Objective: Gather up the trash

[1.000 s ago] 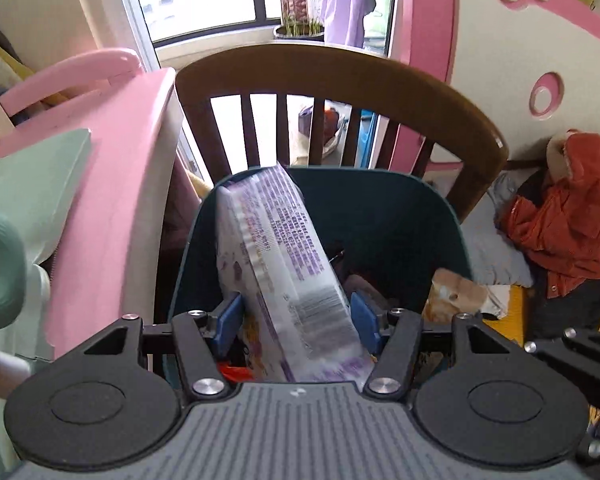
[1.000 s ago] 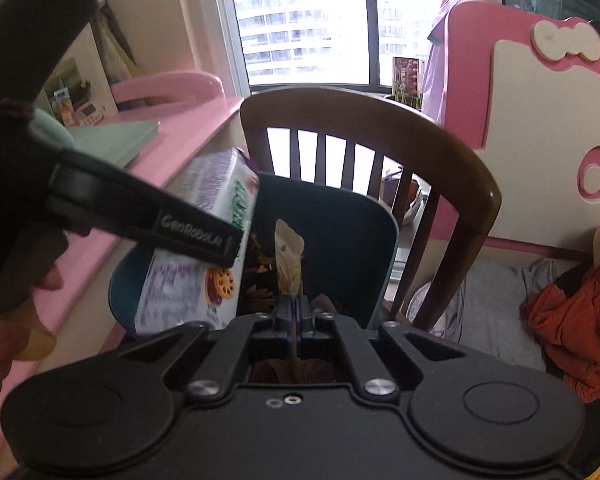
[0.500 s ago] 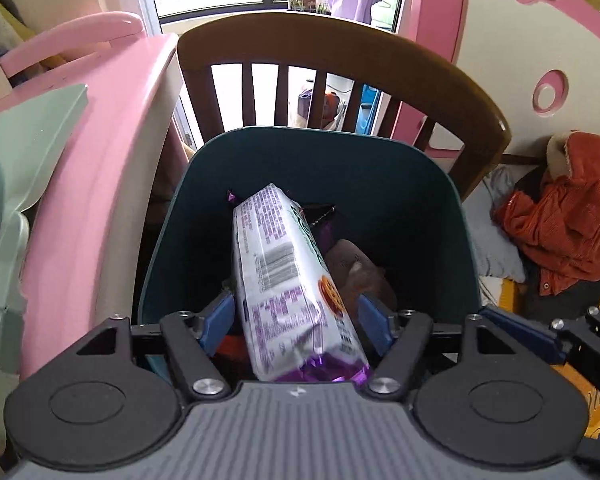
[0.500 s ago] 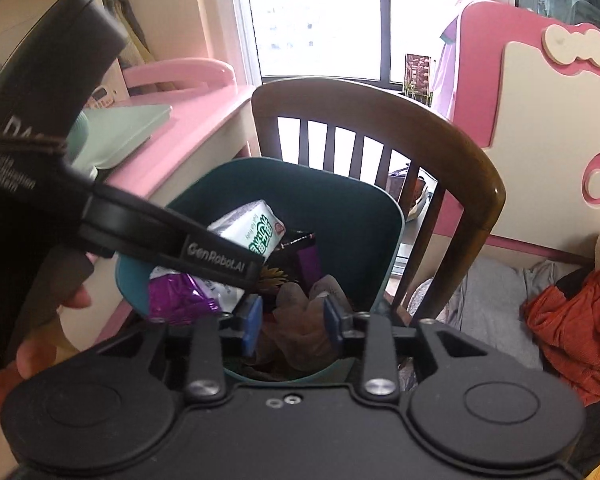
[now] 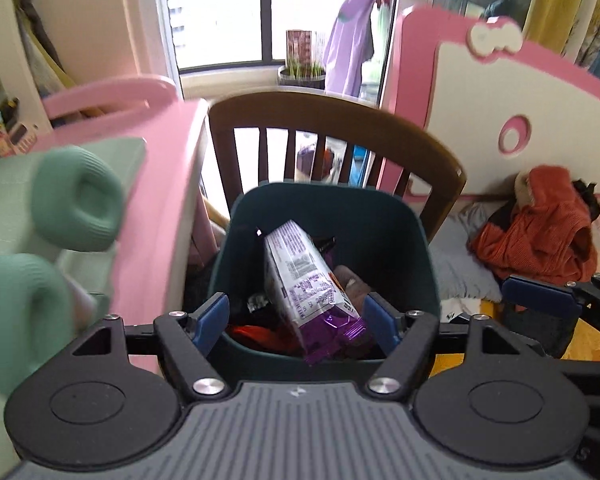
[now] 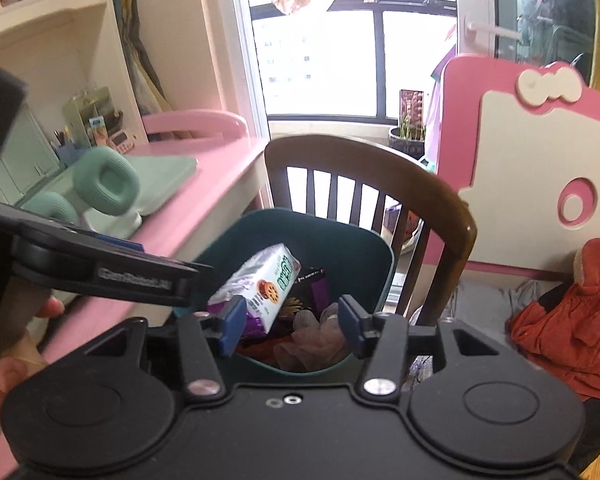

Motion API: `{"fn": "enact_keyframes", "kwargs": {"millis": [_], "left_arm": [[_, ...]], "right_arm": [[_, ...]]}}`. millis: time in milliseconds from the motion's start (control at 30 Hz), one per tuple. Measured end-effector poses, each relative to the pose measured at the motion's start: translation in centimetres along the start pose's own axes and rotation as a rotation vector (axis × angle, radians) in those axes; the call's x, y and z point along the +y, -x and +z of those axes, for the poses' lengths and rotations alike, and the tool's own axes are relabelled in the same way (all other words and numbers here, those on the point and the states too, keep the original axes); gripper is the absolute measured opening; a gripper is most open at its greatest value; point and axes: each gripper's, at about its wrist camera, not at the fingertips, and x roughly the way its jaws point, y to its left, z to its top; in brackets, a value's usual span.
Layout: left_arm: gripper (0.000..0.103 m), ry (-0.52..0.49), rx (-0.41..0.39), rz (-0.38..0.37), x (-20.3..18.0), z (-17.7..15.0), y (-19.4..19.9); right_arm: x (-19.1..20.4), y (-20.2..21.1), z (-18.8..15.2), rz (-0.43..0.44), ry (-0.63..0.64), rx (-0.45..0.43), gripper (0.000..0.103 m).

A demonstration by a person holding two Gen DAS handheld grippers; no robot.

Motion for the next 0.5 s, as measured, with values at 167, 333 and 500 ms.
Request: {"fn": "enact_keyframes", "kwargs": {"millis": [167, 333, 500], "left_arm": [[0.077, 0.005, -0.065, -0.017, 0.8, -0.7, 5.2], [0.079, -0.005, -0.119, -0.017, 1.4, -2.1, 10.0], [0.079, -0.006, -0.156, -0.023, 2.0, -4.1, 14.1]], "right_arm": [[1.3, 4.1, 0.1, 0.018, -0.005, -0.045, 0.062], [3.0, 8.2, 0.3, 0.043, 0.015, -0.087, 0.069], [4.6, 12.4, 0.2, 0.073, 0.034, -0.142, 0.078]]}}
